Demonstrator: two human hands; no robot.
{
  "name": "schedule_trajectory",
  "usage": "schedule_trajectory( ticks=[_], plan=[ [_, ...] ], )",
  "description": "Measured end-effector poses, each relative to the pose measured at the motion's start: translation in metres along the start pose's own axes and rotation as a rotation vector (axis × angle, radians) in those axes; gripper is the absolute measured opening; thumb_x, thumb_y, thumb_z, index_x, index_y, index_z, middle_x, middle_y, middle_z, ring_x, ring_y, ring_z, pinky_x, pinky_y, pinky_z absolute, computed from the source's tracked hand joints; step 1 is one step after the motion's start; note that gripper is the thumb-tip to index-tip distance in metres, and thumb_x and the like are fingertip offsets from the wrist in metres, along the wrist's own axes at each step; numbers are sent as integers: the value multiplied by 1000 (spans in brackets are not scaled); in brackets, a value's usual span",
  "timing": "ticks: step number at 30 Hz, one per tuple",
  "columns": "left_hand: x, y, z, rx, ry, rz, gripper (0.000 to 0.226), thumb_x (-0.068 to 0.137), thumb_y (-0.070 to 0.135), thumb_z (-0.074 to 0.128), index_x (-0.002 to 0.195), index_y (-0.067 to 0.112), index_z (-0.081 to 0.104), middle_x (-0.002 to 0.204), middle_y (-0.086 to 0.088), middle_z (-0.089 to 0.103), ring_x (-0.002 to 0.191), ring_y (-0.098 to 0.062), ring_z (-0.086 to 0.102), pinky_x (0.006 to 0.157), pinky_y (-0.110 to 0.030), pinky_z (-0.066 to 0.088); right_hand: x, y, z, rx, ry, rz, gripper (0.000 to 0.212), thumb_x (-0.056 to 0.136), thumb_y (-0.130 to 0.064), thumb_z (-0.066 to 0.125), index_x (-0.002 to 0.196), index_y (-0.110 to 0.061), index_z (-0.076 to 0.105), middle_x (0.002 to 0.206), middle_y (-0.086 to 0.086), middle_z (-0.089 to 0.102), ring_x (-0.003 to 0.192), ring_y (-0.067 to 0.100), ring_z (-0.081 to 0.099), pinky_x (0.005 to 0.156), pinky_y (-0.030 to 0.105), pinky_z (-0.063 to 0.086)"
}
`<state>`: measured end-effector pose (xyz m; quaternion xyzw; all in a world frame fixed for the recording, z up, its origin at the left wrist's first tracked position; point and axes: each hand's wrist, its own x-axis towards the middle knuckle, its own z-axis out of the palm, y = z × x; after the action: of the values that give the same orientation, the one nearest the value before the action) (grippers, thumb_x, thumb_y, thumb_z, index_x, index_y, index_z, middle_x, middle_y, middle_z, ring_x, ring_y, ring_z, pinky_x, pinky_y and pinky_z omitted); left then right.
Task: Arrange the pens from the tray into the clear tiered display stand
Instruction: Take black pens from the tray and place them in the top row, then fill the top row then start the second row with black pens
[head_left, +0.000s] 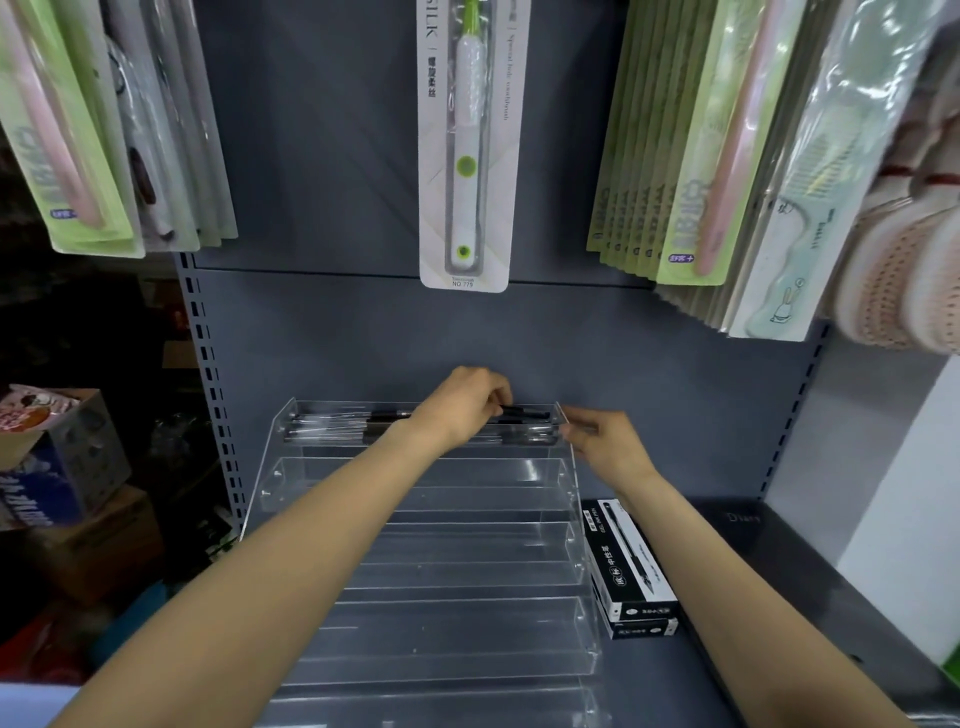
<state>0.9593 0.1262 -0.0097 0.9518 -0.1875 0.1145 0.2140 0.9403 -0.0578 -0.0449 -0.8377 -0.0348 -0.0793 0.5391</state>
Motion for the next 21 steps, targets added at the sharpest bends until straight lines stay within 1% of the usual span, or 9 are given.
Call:
schedule_trajectory(
  ticks=[2, 5, 7, 10, 13, 16, 18, 19, 21],
  plan=[
    [2, 3, 3, 66, 20, -12, 17, 89, 5, 58, 102, 12, 66, 105, -7, 66, 95, -21, 61, 85, -32, 50, 0, 0, 0, -8, 6, -6, 32, 91, -8, 58, 123, -10, 61, 120, 8, 65, 117, 23, 58, 108, 40, 42],
    [4, 4, 7, 164, 62, -22, 19, 89, 10, 60, 104, 17, 67, 108, -5, 66, 99, -24, 62, 82, -32, 50, 0, 0, 0, -19, 9, -10, 31, 91, -10, 58, 122, -11, 62, 118, 7, 66, 115, 21, 59, 107, 40, 42],
    [5, 3, 8, 170, 66, -39, 19, 88, 10, 60, 104, 19, 68, 110, -5, 66, 100, -25, 62, 83, -32, 50, -1, -1, -1, -19, 10, -6, 32, 91, -10, 59, 122, -11, 62, 118, 7, 66, 115, 20, 59, 107, 38, 42],
    [7, 0, 7, 152, 73, -40, 17, 87, 13, 61, 100, 20, 70, 108, -3, 68, 98, -22, 62, 77, -27, 48, -2, -3, -2, -43, 2, -5, 34, 91, -12, 60, 124, -10, 60, 123, 5, 64, 118, 19, 56, 107, 30, 39],
    [7, -2, 5, 126, 78, -29, 15, 88, 16, 62, 99, 20, 71, 106, 0, 68, 98, -20, 62, 77, -27, 47, -6, -9, -4, -74, 6, -16, 34, 90, -10, 60, 125, -9, 60, 125, 6, 63, 119, 19, 56, 99, 20, 37],
    [0, -3, 0, 67, 90, -19, 18, 91, 14, 57, 103, 20, 69, 107, 1, 68, 98, -19, 62, 83, -34, 51, -14, -17, -2, -162, 88, -57, 33, 90, -8, 60, 123, -5, 60, 121, 9, 65, 117, 22, 57, 90, 12, 36],
    [-10, -6, -4, -16, 137, -6, 18, 91, 14, 57, 105, 19, 67, 104, 3, 68, 95, -15, 62, 83, -33, 51, -20, -25, 4, -221, 159, -127, 27, 91, -6, 57, 117, -2, 63, 114, 11, 67, 111, 24, 60, 81, 11, 37],
    [-18, -9, -6, -54, 170, -6, 18, 90, 15, 58, 105, 19, 67, 102, 4, 68, 93, -13, 61, 82, -32, 51, -23, -30, 9, -234, 172, -163, 27, 91, -6, 56, 117, -3, 63, 114, 10, 67, 110, 24, 61, 81, 12, 38],
    [-37, -20, -12, -95, 236, -19, 17, 89, 18, 59, 104, 21, 66, 100, 5, 68, 89, -11, 61, 82, -34, 52, -31, -45, 27, -232, 147, -206, 31, 92, -9, 56, 123, -8, 61, 119, 8, 65, 111, 21, 60, 90, 13, 39]
  ],
)
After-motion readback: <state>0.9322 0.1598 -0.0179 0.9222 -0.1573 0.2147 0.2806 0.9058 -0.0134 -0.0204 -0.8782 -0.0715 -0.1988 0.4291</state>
